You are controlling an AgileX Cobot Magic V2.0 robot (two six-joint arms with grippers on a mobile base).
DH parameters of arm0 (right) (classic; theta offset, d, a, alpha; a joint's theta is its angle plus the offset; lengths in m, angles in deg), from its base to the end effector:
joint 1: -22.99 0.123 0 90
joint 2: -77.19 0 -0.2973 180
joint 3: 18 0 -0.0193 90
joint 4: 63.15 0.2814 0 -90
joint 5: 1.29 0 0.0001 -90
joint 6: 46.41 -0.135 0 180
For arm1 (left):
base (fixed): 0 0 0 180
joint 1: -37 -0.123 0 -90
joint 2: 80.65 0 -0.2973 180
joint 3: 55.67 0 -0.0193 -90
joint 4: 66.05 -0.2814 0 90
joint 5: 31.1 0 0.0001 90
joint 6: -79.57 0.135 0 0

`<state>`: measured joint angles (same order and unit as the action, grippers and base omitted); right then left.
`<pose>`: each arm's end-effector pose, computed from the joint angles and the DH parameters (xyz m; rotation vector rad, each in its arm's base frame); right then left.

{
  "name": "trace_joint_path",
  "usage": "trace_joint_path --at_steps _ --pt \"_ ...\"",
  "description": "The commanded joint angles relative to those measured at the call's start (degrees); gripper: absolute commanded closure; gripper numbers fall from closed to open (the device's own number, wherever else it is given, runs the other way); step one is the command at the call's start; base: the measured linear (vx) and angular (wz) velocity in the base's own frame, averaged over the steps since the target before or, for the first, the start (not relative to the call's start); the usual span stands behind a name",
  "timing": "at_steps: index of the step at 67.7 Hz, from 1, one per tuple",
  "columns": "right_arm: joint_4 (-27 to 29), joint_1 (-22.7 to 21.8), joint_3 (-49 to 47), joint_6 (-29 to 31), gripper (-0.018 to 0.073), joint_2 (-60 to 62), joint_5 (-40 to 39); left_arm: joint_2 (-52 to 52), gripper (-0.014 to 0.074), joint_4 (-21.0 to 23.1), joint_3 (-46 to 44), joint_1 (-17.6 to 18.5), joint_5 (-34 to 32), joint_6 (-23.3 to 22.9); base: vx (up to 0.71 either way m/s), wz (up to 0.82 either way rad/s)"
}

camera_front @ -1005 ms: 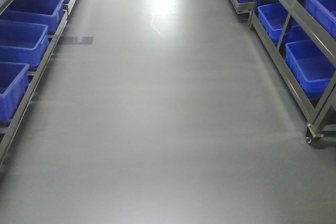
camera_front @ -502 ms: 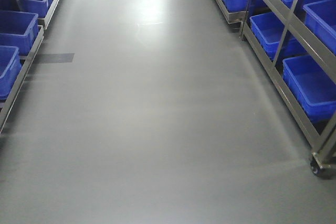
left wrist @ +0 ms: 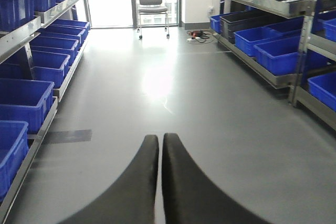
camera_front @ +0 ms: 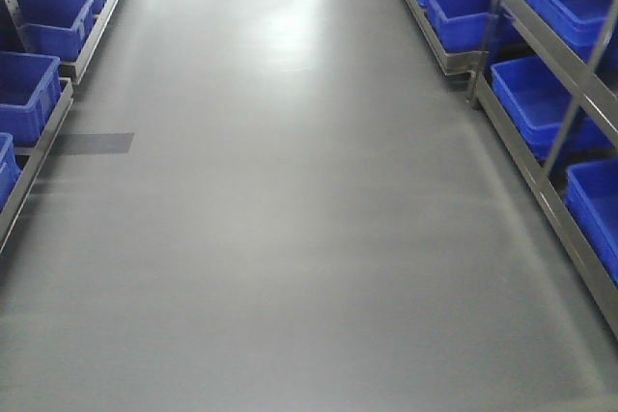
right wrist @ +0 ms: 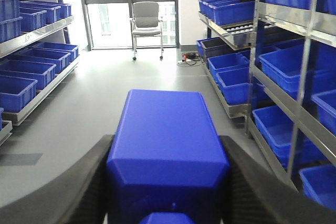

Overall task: Pour parts from conveyor to right shelf
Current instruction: 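Drive down the aisle between shelves of blue bins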

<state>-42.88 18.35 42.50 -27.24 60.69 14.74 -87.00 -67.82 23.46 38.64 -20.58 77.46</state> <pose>0.1197 0.0033 0.2846 -0.0039 1.6070 0.0193 0.1178 -0.0026 0.1831 0.0143 1.6754 -0.0217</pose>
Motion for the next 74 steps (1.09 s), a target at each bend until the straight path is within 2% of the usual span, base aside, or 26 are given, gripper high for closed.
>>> trace_joint_path --at_steps 1,74 --pt "0.24 -0.11 -1.46 -0.01 0.0564 -0.68 -4.41 0.30 0.0603 0.05 -1.08 0.29 -4.13 -0.42 0.63 0.16" --pt "0.24 -0.11 -1.46 -0.01 0.0564 -0.68 -4.41 0.30 0.0603 0.05 -1.08 0.29 -4.12 -0.42 0.65 0.07"
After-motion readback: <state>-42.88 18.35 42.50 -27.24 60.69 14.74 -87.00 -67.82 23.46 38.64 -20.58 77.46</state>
